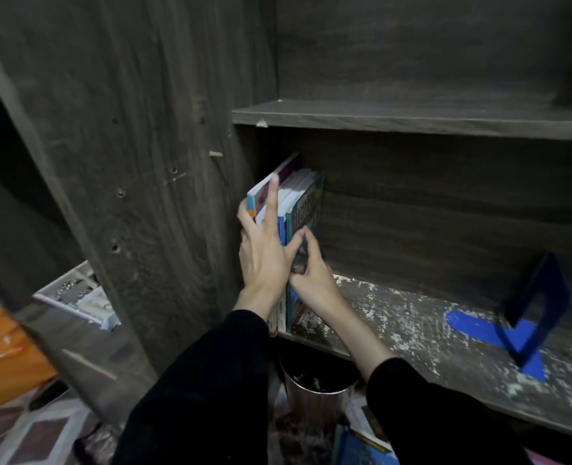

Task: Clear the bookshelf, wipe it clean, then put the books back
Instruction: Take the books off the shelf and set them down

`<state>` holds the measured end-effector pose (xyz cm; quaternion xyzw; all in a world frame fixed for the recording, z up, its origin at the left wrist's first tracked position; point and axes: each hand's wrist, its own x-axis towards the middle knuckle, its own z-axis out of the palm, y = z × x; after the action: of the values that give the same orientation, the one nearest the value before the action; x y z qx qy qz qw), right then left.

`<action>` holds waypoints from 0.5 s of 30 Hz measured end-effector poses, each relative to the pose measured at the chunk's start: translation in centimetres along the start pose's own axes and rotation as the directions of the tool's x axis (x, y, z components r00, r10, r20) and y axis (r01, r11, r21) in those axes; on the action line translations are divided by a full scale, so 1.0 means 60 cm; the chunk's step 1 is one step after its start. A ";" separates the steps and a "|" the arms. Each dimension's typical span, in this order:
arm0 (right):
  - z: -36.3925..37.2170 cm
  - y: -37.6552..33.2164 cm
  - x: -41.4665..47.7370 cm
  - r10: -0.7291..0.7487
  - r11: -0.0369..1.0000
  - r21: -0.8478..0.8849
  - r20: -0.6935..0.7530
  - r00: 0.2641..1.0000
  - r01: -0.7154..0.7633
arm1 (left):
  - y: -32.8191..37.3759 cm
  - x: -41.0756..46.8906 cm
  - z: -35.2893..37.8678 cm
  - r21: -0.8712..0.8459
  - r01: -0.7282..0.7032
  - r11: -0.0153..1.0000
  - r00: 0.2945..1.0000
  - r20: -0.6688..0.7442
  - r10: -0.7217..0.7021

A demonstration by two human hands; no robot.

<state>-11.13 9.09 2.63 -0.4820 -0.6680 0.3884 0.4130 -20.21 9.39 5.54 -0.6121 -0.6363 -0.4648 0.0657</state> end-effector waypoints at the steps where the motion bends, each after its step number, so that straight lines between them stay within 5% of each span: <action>1: -0.001 0.003 -0.001 -0.012 1.000 0.009 0.007 1.000 0.012 | 0.000 0.000 0.002 0.000 0.005 1.000 1.000 0.010 -0.005; 5: -0.008 0.014 0.000 -0.052 0.998 0.040 0.037 0.998 0.050 | -0.003 -0.005 0.005 0.068 -0.024 0.997 1.000 -0.001 0.024; 15: -0.044 0.044 0.019 0.073 0.977 0.197 0.072 0.995 -0.086 | -0.023 -0.049 0.006 -0.082 -0.169 0.982 0.964 -0.223 0.147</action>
<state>-8.08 11.13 1.36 -0.4516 -0.6187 0.4850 0.4219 -20.49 7.75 2.71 -0.6093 -0.5505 -0.5532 0.1405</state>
